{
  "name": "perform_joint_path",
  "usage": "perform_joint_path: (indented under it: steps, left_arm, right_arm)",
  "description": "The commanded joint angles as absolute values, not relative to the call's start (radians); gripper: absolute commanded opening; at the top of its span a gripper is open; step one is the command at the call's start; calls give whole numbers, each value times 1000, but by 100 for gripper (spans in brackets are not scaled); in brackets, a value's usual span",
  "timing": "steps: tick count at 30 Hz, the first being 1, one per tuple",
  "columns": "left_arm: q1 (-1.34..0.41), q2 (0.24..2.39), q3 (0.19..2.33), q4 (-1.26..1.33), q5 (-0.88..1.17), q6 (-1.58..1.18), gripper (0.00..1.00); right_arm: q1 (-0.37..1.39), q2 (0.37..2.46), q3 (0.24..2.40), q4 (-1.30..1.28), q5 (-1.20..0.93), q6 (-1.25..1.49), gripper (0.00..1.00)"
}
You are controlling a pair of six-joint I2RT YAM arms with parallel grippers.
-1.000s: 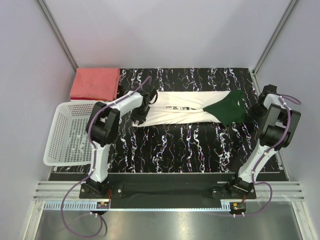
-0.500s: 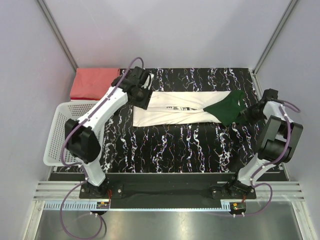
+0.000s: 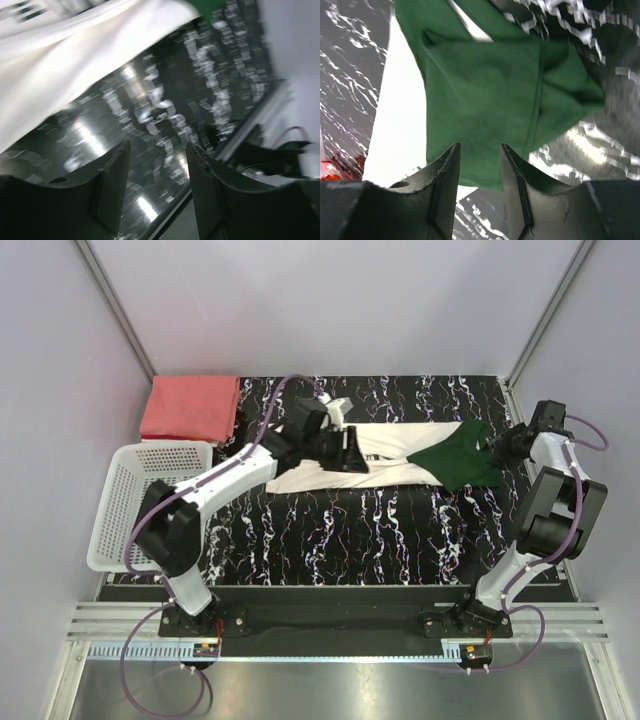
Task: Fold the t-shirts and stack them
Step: Fold the tshirt
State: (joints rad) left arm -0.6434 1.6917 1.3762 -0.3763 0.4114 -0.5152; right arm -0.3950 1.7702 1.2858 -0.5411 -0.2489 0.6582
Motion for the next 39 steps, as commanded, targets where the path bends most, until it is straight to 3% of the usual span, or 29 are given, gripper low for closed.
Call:
perform_joint_path:
  steps: [1, 5, 7, 10, 15, 22, 26, 31, 39]
  left_arm:
    - [-687, 1761, 1455, -45, 515, -696, 52]
    - [-667, 1934, 1590, -159, 454, -664, 49]
    - [-646, 1974, 1632, -182, 439, -653, 48]
    - [-592, 2032, 1629, -192, 434, -663, 48]
    - [-517, 2010, 1566, -307, 315, -609, 47]
    - [-440, 1968, 1422, -429, 141, -535, 51]
    - [-373, 1953, 1342, -523, 111, -506, 45]
    - [-341, 1907, 1235, -537, 57, -505, 52]
    - [-334, 1809, 1129, -546, -22, -492, 54]
  right_arm:
    - [-396, 1801, 1330, -514, -290, 549, 45]
    - [-390, 1831, 1353, -517, -250, 505, 44]
    - [-379, 1867, 1406, -514, -355, 491, 42]
    - [-295, 1968, 1524, -592, -378, 462, 40]
    - [-236, 1993, 1519, -612, -301, 472, 39]
    - [-230, 1980, 1409, -621, -215, 509, 38]
    - [-227, 1951, 1335, -623, -167, 512, 38]
    - [-218, 1934, 1260, -640, -134, 524, 37]
    - [-218, 1732, 1082, -624, -135, 578, 38]
